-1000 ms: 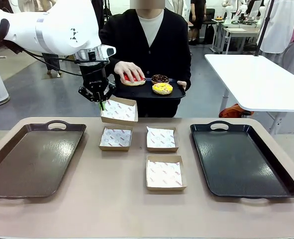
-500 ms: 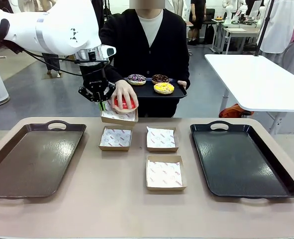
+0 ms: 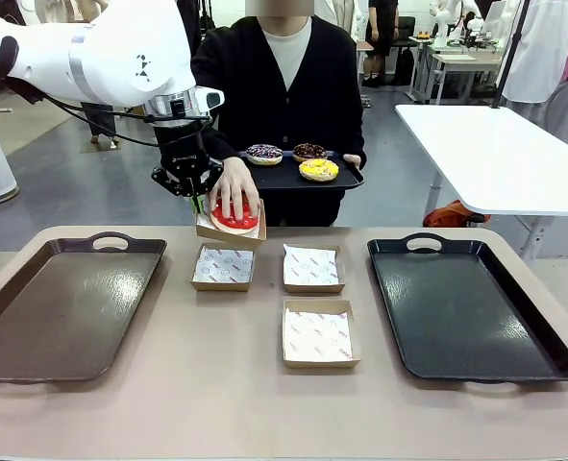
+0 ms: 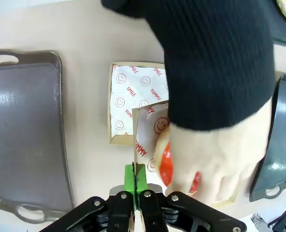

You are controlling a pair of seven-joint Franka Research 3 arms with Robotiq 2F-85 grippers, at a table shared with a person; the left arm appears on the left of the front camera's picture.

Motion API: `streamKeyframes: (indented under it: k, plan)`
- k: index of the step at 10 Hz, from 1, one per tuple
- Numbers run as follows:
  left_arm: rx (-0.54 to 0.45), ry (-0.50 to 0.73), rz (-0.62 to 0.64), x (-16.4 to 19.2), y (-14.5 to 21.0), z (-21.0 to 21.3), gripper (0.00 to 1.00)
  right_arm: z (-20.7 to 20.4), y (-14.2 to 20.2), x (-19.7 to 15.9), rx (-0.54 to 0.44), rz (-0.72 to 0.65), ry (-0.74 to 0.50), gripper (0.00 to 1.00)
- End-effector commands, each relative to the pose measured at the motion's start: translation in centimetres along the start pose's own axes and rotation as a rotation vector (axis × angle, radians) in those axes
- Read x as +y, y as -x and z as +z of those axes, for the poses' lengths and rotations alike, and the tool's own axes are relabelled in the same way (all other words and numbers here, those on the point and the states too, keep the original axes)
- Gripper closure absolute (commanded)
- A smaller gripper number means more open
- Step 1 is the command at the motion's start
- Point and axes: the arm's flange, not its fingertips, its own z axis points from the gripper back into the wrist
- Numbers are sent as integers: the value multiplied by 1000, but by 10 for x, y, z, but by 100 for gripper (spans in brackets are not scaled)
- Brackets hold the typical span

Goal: Individually package the donuts and arrange them on the tray.
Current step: Place the picked Paper togo box on the Handle tray while simultaneously picking up another Paper togo box from the table with the other hand.

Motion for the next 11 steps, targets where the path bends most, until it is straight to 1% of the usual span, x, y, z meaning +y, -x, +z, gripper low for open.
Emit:
streamKeyframes:
  k: [1, 4, 5, 6, 7, 8, 10, 11]
  plan:
    - [1, 7, 3, 2, 4, 2, 99, -3, 1, -1, -14, 1, -6, 0]
    - [1, 7, 3, 2, 4, 2, 99, -3, 1, -1, -14, 1, -6, 0]
    - [1, 7, 3, 2, 4, 2, 99, 0, 0, 0, 0, 0, 0, 0]
    - [0, 0, 0, 0, 0, 0, 99, -1, -2, 9, 64, 36, 58, 0]
    - [-24, -23, -4, 6, -3, 3, 99, -11, -4, 33, 93, 63, 187, 0]
    - [-9, -3, -36, 14, -3, 13, 99, -19, -10, 65, 105, 88, 287, 0]
    - [-33, 50, -89, 46, 5, 36, 99, -39, -24, 139, 126, 115, 429, 0]
    - [-35, 67, -115, 67, 12, 43, 99, -62, -28, 177, 133, 133, 490, 0]
